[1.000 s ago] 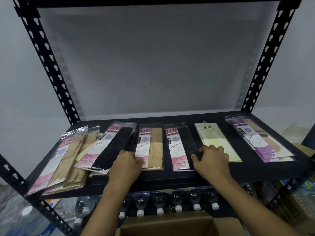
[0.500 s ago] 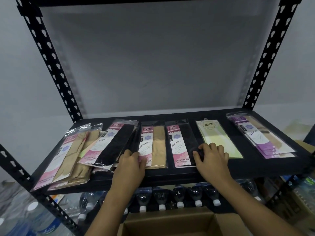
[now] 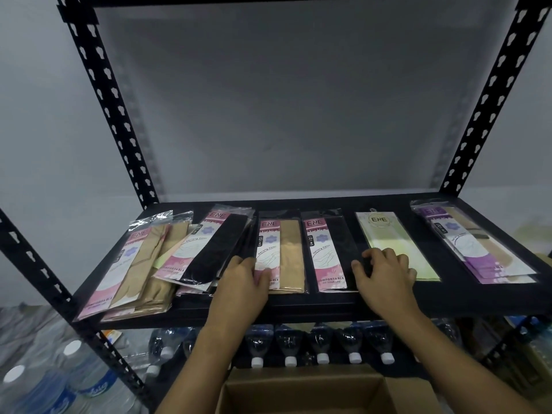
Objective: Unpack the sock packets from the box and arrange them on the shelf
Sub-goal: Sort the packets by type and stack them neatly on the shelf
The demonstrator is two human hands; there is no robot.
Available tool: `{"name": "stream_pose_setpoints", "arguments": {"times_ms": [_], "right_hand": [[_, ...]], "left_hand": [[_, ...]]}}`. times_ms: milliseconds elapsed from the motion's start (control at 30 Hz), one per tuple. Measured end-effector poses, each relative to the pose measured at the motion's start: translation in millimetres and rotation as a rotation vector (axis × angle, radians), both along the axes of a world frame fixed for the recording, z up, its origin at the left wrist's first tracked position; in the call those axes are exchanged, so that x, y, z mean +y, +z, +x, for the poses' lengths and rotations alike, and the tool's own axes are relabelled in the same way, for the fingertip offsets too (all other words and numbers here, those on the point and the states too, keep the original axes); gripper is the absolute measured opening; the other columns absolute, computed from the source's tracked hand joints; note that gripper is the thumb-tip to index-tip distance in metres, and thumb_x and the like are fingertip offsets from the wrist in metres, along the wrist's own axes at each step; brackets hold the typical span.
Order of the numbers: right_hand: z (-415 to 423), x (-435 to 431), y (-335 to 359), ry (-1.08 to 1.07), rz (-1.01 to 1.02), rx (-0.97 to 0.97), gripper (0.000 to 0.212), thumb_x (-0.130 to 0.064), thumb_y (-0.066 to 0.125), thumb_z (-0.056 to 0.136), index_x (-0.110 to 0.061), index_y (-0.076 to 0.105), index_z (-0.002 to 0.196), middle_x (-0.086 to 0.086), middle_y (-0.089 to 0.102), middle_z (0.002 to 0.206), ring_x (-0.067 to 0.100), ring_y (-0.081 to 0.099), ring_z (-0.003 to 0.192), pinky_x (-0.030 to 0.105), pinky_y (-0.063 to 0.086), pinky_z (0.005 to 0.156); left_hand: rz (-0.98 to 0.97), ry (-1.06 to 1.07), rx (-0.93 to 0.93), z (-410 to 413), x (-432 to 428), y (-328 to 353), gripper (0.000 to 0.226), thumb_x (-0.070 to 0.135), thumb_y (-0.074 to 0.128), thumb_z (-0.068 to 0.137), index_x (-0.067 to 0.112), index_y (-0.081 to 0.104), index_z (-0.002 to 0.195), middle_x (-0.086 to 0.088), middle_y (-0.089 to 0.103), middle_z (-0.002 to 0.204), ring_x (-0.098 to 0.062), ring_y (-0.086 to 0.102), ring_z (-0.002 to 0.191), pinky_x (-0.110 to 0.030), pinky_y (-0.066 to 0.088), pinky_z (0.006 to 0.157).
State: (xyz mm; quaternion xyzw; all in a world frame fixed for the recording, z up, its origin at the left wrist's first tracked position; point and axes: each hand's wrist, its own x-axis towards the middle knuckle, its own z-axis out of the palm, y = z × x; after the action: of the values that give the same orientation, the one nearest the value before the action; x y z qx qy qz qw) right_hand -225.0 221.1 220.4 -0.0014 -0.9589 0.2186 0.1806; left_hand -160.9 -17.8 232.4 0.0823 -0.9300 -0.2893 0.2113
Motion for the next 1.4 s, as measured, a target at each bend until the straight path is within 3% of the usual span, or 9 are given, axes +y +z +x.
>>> {"name": "stream_pose_setpoints", "arguments": {"times_ms": [267,433,533,667,800,900,1067,1267,1400], "right_hand": [[5.0,-49.9,30.0,0.115,-0.247,0.125,0.026,-0.037,0.054,0.089,-0.02,0.059,0.108,0.0,0.059,0.107,0.021,0.042,0.108,0.04,0.03,0.091],[18.1,-106.5,35.5,0.285,-0.307,0.12,0.018,-0.032,0.057,0.088,-0.017,0.059,0.097,-0.005,0.058,0.085,0.018,0.047,0.094,0.036,0.033,0.087],[27.8,-142.3,34.7,0.414,-0.386,0.05,0.02,-0.036,0.057,0.088,-0.02,0.06,0.1,-0.007,0.057,0.077,0.015,0.053,0.081,0.037,0.046,0.083],[37.6,-182.9,34.2,0.475,-0.427,-0.083,0.034,-0.045,0.055,0.089,-0.016,0.061,0.106,-0.006,0.06,0.076,0.009,0.056,0.07,0.026,0.046,0.065],[42.0,-210.1,27.1,0.433,-0.381,-0.214,0.057,-0.062,0.051,0.083,-0.012,0.059,0.108,-0.002,0.064,0.08,0.012,0.06,0.077,0.03,0.049,0.068],[40.2,-222.6,22.0,0.387,-0.282,-0.235,0.064,-0.071,0.052,0.075,-0.012,0.058,0.098,0.001,0.065,0.084,0.018,0.061,0.081,0.034,0.052,0.069],[32.1,-228.0,26.5,0.362,-0.315,-0.331,0.062,-0.058,0.069,0.072,-0.009,0.054,0.107,0.002,0.064,0.091,0.022,0.061,0.09,0.033,0.051,0.074],[30.6,-217.6,38.2,0.405,-0.682,-0.379,0.043,-0.028,0.076,0.078,-0.017,0.046,0.106,-0.009,0.06,0.08,0.009,0.06,0.076,0.03,0.047,0.066],[30.5,-209.1,41.2,0.397,-0.957,-0.417,0.048,-0.015,0.075,0.079,-0.014,0.049,0.119,0.002,0.071,0.088,0.019,0.07,0.081,0.044,0.056,0.082]], "left_hand": [[0.166,0.118,0.305,22.5,-41.9,45.8,0.021,0.027,0.064,0.091,0.017,0.068,0.109,0.005,0.064,0.098,0.001,0.057,0.079,-0.004,0.039,0.067],[0.265,0.402,0.343,44.9,-106.0,49.5,0.021,0.031,0.063,0.09,0.018,0.068,0.105,0.006,0.064,0.102,-0.017,0.059,0.098,-0.033,0.046,0.08],[0.249,0.566,0.288,63.6,-149.5,42.9,0.025,0.035,0.063,0.087,0.019,0.068,0.105,0.0,0.066,0.106,-0.025,0.059,0.103,-0.04,0.048,0.085],[0.23,0.649,0.097,88.5,-189.6,27.0,0.044,0.045,0.063,0.083,0.014,0.065,0.113,-0.009,0.067,0.109,-0.03,0.059,0.104,-0.045,0.051,0.087],[0.262,0.652,-0.073,102.5,-200.7,19.4,0.04,0.043,0.063,0.087,0.01,0.064,0.11,-0.006,0.068,0.1,-0.017,0.059,0.079,-0.03,0.043,0.063],[0.294,0.591,-0.157,106.0,-203.2,14.6,0.043,0.049,0.066,0.084,0.011,0.068,0.104,-0.002,0.069,0.089,-0.019,0.063,0.079,-0.033,0.049,0.066],[0.423,0.521,-0.19,108.4,-211.8,14.0,0.036,0.037,0.074,0.082,0.006,0.073,0.098,-0.008,0.072,0.088,-0.019,0.064,0.075,-0.031,0.049,0.066],[0.727,0.476,-0.127,112.1,-217.5,18.4,0.018,0.02,0.072,0.087,0.007,0.064,0.096,-0.009,0.068,0.089,-0.02,0.061,0.071,-0.039,0.055,0.07],[0.927,0.444,0.003,112.1,-212.7,23.5,0.016,0.006,0.065,0.091,0.0,0.059,0.104,-0.016,0.069,0.083,-0.018,0.067,0.06,-0.026,0.057,0.055]]}}
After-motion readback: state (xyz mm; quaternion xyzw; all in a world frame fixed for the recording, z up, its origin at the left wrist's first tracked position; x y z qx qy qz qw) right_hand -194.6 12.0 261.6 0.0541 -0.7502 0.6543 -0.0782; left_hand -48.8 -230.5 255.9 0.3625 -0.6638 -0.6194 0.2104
